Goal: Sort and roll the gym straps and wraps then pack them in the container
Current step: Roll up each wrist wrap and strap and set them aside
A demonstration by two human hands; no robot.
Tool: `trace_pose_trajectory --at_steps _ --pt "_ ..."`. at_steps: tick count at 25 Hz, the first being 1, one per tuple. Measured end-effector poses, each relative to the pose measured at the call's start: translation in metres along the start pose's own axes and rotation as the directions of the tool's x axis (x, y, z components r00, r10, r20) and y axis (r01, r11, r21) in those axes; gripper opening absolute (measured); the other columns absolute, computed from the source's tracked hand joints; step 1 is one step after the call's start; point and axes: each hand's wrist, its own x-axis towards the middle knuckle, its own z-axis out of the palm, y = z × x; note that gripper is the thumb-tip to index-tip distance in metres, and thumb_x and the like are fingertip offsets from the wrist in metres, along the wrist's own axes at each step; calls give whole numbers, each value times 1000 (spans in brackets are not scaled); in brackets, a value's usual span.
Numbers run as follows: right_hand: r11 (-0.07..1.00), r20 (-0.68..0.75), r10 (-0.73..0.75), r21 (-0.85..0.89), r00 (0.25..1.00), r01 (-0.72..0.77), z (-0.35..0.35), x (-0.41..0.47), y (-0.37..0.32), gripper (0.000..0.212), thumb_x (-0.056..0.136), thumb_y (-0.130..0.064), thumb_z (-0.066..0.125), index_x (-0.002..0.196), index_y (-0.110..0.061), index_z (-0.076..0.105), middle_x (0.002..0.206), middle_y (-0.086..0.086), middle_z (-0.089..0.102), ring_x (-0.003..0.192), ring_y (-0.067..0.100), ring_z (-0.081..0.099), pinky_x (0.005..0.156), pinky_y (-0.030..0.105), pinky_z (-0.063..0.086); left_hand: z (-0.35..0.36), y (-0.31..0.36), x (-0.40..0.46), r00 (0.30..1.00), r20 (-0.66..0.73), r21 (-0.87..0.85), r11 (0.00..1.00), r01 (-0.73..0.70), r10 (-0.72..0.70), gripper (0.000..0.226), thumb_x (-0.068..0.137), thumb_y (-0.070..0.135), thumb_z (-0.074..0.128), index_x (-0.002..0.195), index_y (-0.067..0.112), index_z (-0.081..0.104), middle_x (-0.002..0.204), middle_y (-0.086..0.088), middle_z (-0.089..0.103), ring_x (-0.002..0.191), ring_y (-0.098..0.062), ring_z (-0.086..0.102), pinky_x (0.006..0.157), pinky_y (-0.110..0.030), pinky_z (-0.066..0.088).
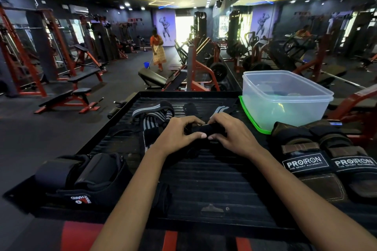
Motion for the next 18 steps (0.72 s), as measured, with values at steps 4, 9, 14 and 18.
trace_pose_trajectory --at_steps 4,9,14,18 --pt "999 -1 24 -46 1000 -24 2 0 -1 30 85 -37 67 107 -21 54 103 -6 59 93 18 58 73 42 50 2 0 2 999 -22 53 998 -28 30 37 71 21 83 100 15 60 93 5 66 86 -9 62 76 -29 51" --pt "996 47 21 -88 999 -17 3 0 -1 40 81 -38 70 113 -24 51 107 -6 59 99 17 57 76 42 52 2 1 0 999 -46 32 999 19 -17 31 73 22 82 95 19 61 85 4 65 69 -10 58 65 -28 50" --pt "995 3 32 -94 999 -31 1 0 -2 38 83 -31 72 115 -19 55 106 0 60 100 21 58 79 40 51 7 0 3 992 -85 -45 995 90 -93 40 72 23 83 105 14 63 98 2 68 88 -9 66 78 -21 54" --pt "986 -40 76 -147 996 -81 -1 -1 -6 41 87 -32 68 122 -15 54 113 3 59 102 25 58 76 39 50 7 1 5 960 -75 -215 944 250 -272 63 76 10 79 134 6 53 129 -6 60 117 -11 58 88 -11 48"
